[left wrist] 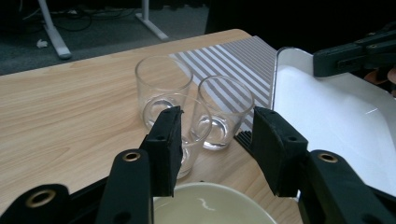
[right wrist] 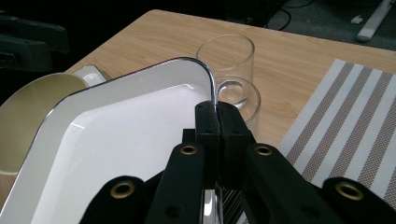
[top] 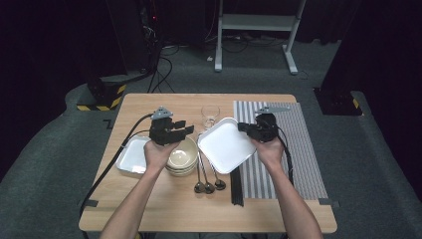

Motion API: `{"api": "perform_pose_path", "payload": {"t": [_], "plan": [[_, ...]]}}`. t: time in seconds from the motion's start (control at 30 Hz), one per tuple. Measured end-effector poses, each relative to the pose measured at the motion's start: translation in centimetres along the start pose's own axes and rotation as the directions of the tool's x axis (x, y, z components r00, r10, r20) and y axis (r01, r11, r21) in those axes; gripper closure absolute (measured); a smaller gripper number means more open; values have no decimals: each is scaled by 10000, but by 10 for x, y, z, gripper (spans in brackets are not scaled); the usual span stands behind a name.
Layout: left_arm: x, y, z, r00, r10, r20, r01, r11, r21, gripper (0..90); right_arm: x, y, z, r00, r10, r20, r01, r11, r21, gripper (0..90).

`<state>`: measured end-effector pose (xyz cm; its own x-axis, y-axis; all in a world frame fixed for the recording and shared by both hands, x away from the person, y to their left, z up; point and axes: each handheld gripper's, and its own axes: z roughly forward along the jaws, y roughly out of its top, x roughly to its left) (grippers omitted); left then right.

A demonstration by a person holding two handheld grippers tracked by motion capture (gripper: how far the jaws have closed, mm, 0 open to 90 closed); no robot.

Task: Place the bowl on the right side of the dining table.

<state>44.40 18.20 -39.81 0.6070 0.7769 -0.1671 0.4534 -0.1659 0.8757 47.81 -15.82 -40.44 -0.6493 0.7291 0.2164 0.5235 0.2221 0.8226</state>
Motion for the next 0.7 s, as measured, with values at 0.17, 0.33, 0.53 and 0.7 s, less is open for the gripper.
{"api": "perform_pose_path", "payload": {"t": [0.17, 0.33, 0.53, 0.7], "plan": [[2, 0, -6, 9998, 55, -180, -57, 9999, -94, 518, -3, -1, -3, 9999, 134, 51, -134, 9999, -63, 885], [3, -1, -9, 9996, 15, -273, -18, 9999, -108, 514, -6, -3, -6, 9997, 222, 117, -220, 9997, -137, 885], [6, -5, -13, 9992, -82, -390, 77, 9999, -122, 495, -9, -5, -9, 9992, 297, 254, -291, 9993, -230, 885], [9, -7, -17, 9986, -80, -532, 72, 9999, -153, 486, -9, -5, -12, 9991, 286, 316, -276, 9991, -333, 885]]}}
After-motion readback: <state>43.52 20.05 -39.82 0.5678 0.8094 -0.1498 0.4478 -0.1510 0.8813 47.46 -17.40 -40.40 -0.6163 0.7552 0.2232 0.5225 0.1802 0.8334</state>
